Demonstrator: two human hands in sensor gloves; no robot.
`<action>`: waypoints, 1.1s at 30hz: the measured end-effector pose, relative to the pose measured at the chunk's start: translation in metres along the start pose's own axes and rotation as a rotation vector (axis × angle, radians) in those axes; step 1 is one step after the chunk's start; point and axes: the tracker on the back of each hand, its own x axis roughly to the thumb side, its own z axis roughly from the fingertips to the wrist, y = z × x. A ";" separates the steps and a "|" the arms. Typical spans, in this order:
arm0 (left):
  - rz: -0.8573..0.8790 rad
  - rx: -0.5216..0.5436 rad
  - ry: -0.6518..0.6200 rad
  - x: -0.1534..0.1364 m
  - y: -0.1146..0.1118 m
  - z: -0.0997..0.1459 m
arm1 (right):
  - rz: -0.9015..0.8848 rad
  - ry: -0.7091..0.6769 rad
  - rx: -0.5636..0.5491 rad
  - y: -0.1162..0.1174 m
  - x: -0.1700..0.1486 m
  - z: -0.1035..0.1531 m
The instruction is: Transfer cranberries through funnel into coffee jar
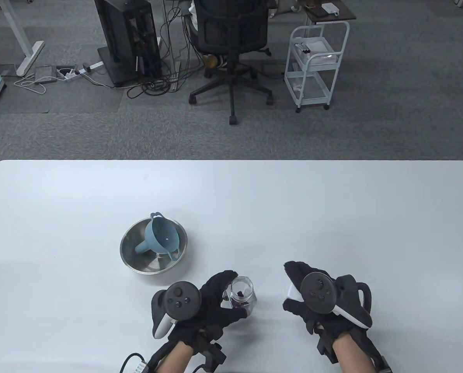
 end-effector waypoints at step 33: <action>0.045 -0.001 -0.060 0.006 -0.002 0.003 | 0.212 -0.202 0.122 0.001 0.119 -0.037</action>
